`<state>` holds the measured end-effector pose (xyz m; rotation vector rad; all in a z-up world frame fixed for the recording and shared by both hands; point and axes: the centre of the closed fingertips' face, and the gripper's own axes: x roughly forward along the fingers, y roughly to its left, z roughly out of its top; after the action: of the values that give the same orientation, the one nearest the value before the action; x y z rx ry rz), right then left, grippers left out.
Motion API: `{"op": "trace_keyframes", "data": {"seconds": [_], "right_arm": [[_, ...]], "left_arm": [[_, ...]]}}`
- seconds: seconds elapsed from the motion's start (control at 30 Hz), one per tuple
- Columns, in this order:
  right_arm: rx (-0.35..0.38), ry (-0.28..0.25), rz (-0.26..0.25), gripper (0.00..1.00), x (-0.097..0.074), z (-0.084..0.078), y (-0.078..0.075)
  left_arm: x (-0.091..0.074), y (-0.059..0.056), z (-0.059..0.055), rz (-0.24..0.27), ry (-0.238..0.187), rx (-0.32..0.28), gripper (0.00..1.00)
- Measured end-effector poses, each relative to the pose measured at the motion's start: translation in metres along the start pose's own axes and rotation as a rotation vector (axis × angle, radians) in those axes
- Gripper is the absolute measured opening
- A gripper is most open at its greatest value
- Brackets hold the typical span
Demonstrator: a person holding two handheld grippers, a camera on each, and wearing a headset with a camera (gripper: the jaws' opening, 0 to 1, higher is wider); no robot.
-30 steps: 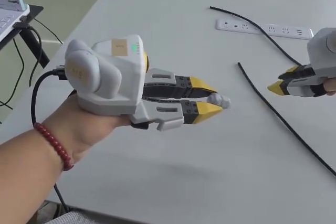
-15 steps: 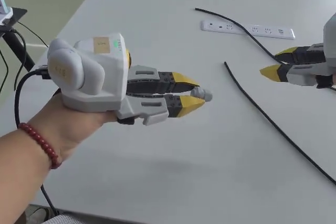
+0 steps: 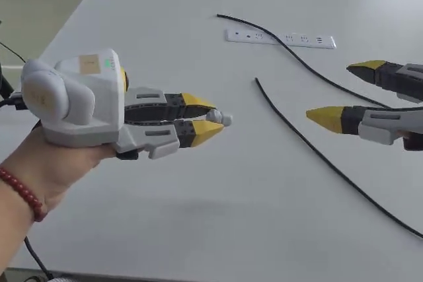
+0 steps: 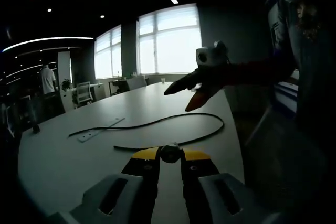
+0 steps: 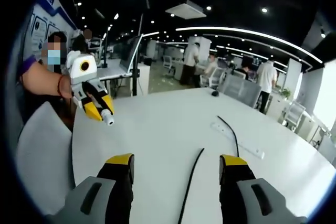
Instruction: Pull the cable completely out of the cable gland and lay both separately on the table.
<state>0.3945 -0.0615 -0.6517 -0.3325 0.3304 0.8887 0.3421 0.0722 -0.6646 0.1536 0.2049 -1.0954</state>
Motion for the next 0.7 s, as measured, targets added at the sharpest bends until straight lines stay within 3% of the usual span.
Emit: {"op": "trace_keyframes", "data": {"seconds": [0.13,0.27,0.47,0.6,0.7], "right_arm": [[0.023,-0.025,-0.028,0.83,-0.009,0.007,0.006],[0.043,-0.06,-0.021,0.99,-0.016,0.01,0.015],[0.059,-0.065,0.045,0.99,-0.027,0.004,0.041],[0.048,-0.093,0.032,0.99,-0.037,0.001,0.05],[0.058,-0.082,0.009,0.99,-0.046,-0.007,0.052]], "left_arm": [[-0.001,-0.004,0.002,-0.003,-0.004,-0.002,0.17],[-0.001,-0.008,0.004,-0.007,-0.008,0.004,0.17],[-0.004,-0.01,0.008,-0.002,-0.016,0.007,0.17],[-0.007,-0.011,0.008,0.001,-0.016,0.009,0.17],[-0.007,-0.011,0.003,0.001,-0.002,0.014,0.17]]}}
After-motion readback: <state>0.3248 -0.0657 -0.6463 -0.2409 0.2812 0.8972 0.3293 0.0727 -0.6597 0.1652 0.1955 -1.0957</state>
